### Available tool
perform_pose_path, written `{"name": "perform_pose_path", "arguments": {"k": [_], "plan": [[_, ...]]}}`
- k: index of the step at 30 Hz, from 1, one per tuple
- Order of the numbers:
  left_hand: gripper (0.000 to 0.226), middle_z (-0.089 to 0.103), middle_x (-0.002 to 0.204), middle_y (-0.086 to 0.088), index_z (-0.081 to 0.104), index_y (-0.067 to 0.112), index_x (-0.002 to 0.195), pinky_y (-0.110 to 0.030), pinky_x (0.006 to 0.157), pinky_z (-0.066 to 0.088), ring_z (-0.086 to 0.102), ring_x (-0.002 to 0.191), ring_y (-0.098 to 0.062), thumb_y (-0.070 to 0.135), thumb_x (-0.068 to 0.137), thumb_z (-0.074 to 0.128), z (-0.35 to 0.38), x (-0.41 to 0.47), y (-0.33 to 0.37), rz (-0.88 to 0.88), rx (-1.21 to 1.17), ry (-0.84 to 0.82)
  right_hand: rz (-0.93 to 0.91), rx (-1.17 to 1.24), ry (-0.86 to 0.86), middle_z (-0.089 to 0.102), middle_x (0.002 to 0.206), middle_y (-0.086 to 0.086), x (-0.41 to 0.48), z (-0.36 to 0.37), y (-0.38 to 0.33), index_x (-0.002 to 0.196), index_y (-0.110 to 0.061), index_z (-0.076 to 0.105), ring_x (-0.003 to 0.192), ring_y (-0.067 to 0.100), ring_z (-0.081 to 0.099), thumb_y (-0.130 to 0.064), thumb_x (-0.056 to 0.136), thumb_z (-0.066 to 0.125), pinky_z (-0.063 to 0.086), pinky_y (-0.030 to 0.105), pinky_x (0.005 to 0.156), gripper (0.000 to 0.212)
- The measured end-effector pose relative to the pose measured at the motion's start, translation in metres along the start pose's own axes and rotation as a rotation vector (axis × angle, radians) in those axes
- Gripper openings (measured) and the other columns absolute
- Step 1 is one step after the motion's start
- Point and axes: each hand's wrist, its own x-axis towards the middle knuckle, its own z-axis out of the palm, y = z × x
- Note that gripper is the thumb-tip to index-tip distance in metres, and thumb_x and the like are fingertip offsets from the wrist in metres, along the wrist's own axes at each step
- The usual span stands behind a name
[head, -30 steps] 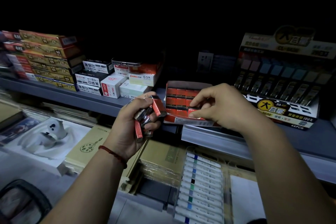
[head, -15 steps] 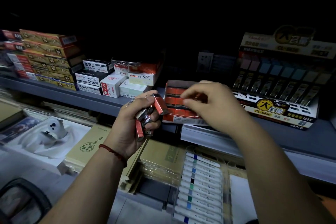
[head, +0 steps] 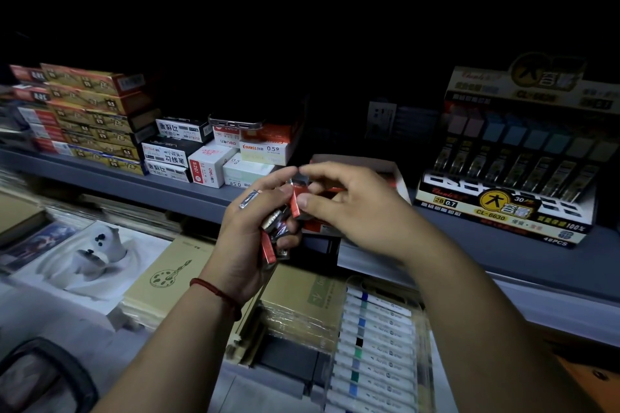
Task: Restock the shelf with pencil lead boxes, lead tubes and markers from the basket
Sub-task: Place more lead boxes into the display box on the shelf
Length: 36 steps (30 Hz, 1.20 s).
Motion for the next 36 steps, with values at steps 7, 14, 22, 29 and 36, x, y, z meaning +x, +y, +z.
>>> {"name": "perform_pose_path", "arguments": {"k": [7, 14, 22, 29, 36], "plan": [[0.055, 0.057, 0.074, -0.009, 0.054, 0.014, 0.138, -0.021, 0.040, 0.035, 0.046, 0.052, -0.014, 0.012, 0.084, 0.067, 0.004, -0.001, 0.000, 0.014, -0.005, 0.063, 0.060, 0.155, 0.172, 0.074, 0.081, 0.001, 0.003, 0.003, 0.001, 0.093, -0.015, 0.072, 0.071, 0.010, 0.069, -0.019, 0.089, 0.076, 0.059, 0.031, 0.068, 0.008], [0.049, 0.059, 0.097, -0.013, 0.054, 0.007, 0.126, -0.020, 0.041, 0.032, 0.044, 0.055, -0.013, 0.012, 0.080, 0.070, 0.005, 0.000, -0.002, -0.017, -0.029, 0.049, 0.111, -0.099, 0.420, 0.072, 0.073, 0.002, -0.012, -0.045, 0.009, 0.098, -0.025, 0.064, 0.062, 0.012, 0.069, -0.016, 0.091, 0.073, 0.052, 0.031, 0.059, 0.015], [0.039, 0.058, 0.088, -0.006, 0.061, 0.007, 0.120, -0.019, 0.043, 0.029, 0.044, 0.057, -0.011, 0.013, 0.081, 0.061, 0.005, 0.000, 0.000, -0.044, -0.058, 0.003, 0.234, -0.243, 0.288, 0.073, 0.068, -0.003, -0.020, -0.061, 0.023, 0.071, -0.020, 0.073, 0.070, 0.015, 0.070, -0.018, 0.080, 0.084, 0.060, 0.042, 0.078, 0.015], [0.041, 0.050, 0.071, -0.004, 0.066, 0.007, 0.120, -0.020, 0.041, 0.032, 0.044, 0.055, -0.012, 0.010, 0.080, 0.059, 0.005, -0.001, -0.001, -0.032, -0.009, 0.007, 0.246, -0.321, 0.218, 0.069, 0.072, -0.009, -0.020, -0.055, 0.028, 0.070, -0.024, 0.076, 0.073, 0.009, 0.065, -0.019, 0.082, 0.083, 0.055, 0.033, 0.071, 0.014], [0.053, 0.051, 0.075, -0.007, 0.060, 0.005, 0.133, -0.020, 0.042, 0.030, 0.042, 0.054, -0.013, 0.010, 0.080, 0.059, 0.002, 0.000, 0.000, -0.056, 0.019, -0.015, -0.058, -0.220, 0.329, 0.065, 0.069, -0.021, -0.012, -0.020, 0.004, 0.087, -0.027, 0.075, 0.064, -0.005, 0.058, -0.032, 0.091, 0.072, 0.038, 0.011, 0.059, 0.007]]}}
